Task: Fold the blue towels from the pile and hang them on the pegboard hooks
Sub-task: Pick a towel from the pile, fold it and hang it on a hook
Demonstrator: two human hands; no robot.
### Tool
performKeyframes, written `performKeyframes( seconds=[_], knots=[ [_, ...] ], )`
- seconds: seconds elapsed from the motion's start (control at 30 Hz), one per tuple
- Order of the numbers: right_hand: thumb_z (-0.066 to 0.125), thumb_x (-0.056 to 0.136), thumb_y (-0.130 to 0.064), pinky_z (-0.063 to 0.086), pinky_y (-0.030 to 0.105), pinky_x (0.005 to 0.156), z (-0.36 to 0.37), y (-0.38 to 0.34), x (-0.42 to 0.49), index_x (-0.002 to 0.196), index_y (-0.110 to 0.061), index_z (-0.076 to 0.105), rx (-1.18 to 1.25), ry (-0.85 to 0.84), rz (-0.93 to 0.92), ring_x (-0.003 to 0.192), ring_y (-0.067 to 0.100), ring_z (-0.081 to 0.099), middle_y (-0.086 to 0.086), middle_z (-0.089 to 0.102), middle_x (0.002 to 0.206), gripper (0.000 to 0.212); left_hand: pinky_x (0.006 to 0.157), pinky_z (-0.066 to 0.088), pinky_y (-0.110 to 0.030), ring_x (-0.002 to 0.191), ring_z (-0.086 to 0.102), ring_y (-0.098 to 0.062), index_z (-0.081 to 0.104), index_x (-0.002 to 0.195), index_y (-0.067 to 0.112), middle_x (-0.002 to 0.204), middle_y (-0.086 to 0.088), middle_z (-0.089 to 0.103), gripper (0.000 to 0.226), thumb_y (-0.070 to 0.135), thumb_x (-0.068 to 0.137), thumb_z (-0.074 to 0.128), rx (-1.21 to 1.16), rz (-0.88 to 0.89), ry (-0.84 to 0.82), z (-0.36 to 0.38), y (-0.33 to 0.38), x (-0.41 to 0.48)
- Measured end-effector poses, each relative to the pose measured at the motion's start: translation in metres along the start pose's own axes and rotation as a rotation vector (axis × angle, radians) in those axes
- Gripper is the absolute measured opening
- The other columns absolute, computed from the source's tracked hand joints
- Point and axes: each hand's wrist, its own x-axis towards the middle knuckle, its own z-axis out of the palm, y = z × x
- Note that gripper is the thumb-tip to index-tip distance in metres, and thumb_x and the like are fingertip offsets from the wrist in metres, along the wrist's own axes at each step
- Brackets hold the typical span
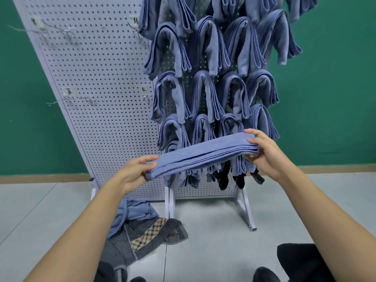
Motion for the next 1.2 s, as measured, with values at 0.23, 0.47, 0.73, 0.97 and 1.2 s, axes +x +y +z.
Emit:
performKeyframes(
  seconds=[0.23, 0.47, 0.73, 0.97, 1.2],
  knots=[
    [0.055, 0.094, -0.008, 0.057, 0.031, 0.069, 0.071, -0.047, 0.006, 0.104, -0.015, 0.061, -0.216, -0.036, -0.068, 0.069, 0.015, 0.064, 0.004, 0.062, 0.088, 0.014, 0.079, 0.049, -0.031, 0.094, 0.058, -0.018, 0.062, 0.121, 0.015, 0.118, -0.005, 0.059, 0.040, -0.008, 0.088, 0.056, 0.294, 0.061, 0.101, 0.043, -0.019, -0.012],
    [0.066, 0.089, -0.017, 0.059, 0.034, 0.072, 0.127, -0.046, 0.000, 0.104, -0.016, 0.060, -0.370, -0.012, -0.181, 0.087, 0.024, 0.067, 0.012, 0.064, 0.104, 0.017, 0.107, 0.041, -0.040, 0.127, 0.045, -0.012, 0.031, 0.144, 0.027, 0.139, 0.011, 0.045, 0.093, 0.046, 0.068, 0.081, 0.344, 0.370, -0.069, 0.121, -0.009, -0.035],
    [0.058, 0.093, -0.009, 0.054, 0.025, 0.059, 0.123, -0.076, -0.007, 0.103, -0.013, 0.058, -0.064, 0.046, -0.164, 0.068, 0.014, 0.064, 0.009, 0.062, 0.093, 0.011, 0.071, 0.050, -0.016, 0.088, 0.062, -0.016, 0.058, 0.110, 0.021, 0.095, 0.007, 0.064, 0.036, 0.000, 0.082, 0.065, 0.398, 0.677, 0.426, 0.116, 0.018, -0.035],
    [0.055, 0.095, -0.009, 0.045, 0.030, 0.063, 0.079, -0.045, -0.009, 0.099, -0.009, 0.052, -0.162, 0.147, 0.092, 0.071, 0.020, 0.052, 0.013, 0.053, 0.094, 0.005, 0.072, 0.057, -0.030, 0.075, 0.065, -0.010, 0.071, 0.088, 0.026, 0.081, 0.012, 0.070, 0.021, 0.010, 0.076, 0.076, 0.517, 0.721, 0.447, 0.074, 0.061, -0.049],
    [0.061, 0.091, -0.012, 0.041, 0.031, 0.090, 0.118, -0.023, -0.008, 0.125, -0.018, 0.052, -0.650, 0.042, -0.087, 0.111, 0.017, 0.049, 0.000, 0.050, 0.123, 0.036, 0.068, 0.059, -0.041, 0.076, 0.067, -0.016, 0.067, 0.079, 0.027, 0.080, 0.012, 0.067, 0.016, 0.015, 0.074, 0.075, 0.589, 0.616, 0.517, 0.062, 0.081, -0.049]
  ],
)
